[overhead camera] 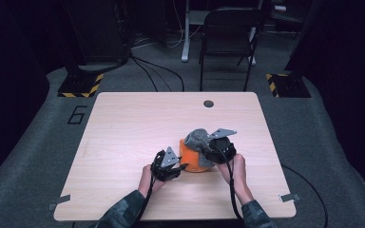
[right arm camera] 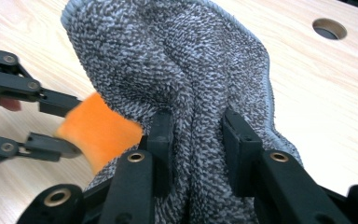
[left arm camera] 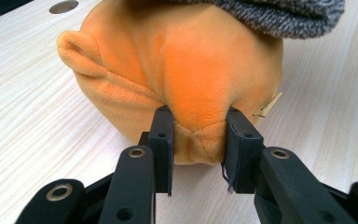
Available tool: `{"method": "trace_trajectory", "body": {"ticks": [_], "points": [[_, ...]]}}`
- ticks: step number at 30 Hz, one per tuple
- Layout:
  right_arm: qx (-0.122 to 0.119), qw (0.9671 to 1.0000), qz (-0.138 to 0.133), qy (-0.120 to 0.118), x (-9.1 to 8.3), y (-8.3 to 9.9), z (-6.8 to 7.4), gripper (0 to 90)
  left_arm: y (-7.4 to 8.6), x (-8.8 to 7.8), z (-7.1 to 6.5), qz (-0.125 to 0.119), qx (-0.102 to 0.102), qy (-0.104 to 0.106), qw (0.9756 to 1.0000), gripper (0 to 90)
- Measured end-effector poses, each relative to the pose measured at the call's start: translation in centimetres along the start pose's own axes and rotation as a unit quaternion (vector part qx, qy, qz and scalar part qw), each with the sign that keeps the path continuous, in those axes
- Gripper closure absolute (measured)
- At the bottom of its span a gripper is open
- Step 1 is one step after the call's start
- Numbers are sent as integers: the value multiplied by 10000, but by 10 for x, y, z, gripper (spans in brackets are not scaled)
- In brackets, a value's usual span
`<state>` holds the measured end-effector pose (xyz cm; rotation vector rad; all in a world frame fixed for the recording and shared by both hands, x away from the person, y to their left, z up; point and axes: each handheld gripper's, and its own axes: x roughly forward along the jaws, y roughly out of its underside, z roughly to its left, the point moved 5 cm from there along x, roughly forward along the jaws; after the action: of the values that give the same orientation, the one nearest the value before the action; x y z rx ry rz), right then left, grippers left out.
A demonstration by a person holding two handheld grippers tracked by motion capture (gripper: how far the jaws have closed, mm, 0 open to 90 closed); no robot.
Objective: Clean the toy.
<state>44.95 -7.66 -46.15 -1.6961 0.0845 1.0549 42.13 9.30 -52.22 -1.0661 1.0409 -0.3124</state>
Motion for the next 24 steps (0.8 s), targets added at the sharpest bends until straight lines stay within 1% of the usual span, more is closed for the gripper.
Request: {"method": "trace_trajectory", "body": {"ticks": [3, 4, 5, 6, 9, 10, 11, 13, 14, 15, 16, 18, 19, 24], "points": [[43, 10000, 32, 34, -1, 3, -5, 671, 0, 0, 0, 2, -3, 2, 10000, 679], [90, 9999, 70, 77, -1, 4, -9, 669, 0, 0, 0, 3, -12, 4, 10000, 679], [90, 9999, 70, 77, -1, 4, -9, 669, 0, 0, 0, 9, -34, 0, 10000, 679], [93, 9999, 71, 96, -1, 5, -13, 667, 0, 0, 0, -3, -32, 5, 10000, 679], [261, 9995, 132, 102, -1, 9, -20, 665, 0, 0, 0, -2, -19, 13, 10000, 679], [291, 9995, 109, 105, -1, 10, -22, 665, 0, 0, 0, -3, -14, 15, 10000, 679], [268, 9995, 111, 102, -1, 11, -24, 664, 0, 0, 0, -3, -11, 17, 10000, 679], [365, 9991, 171, 103, -1, 12, -25, 662, 0, 0, 0, 1, -11, 24, 10000, 679], [343, 9992, 187, 103, -1, 13, -27, 662, 0, 0, 0, 5, -6, 26, 10000, 678], [365, 9991, 200, 91, -1, 14, -28, 661, 0, 0, 0, 4, -5, 26, 10000, 679], [399, 9989, 224, 136, -1, 14, -29, 661, 0, 0, 0, 1, -4, 30, 10000, 678], [401, 9988, 260, 112, -1, 16, -32, 661, 0, 0, 0, 1, 2, 36, 10000, 678], [418, 9986, 270, 151, -1, 17, -35, 660, 0, 0, 0, -1, 2, 38, 10000, 678], [567, 9974, 387, 200, 0, 23, -44, 657, 0, 0, 0, -11, 4, 53, 10000, 678]]}}
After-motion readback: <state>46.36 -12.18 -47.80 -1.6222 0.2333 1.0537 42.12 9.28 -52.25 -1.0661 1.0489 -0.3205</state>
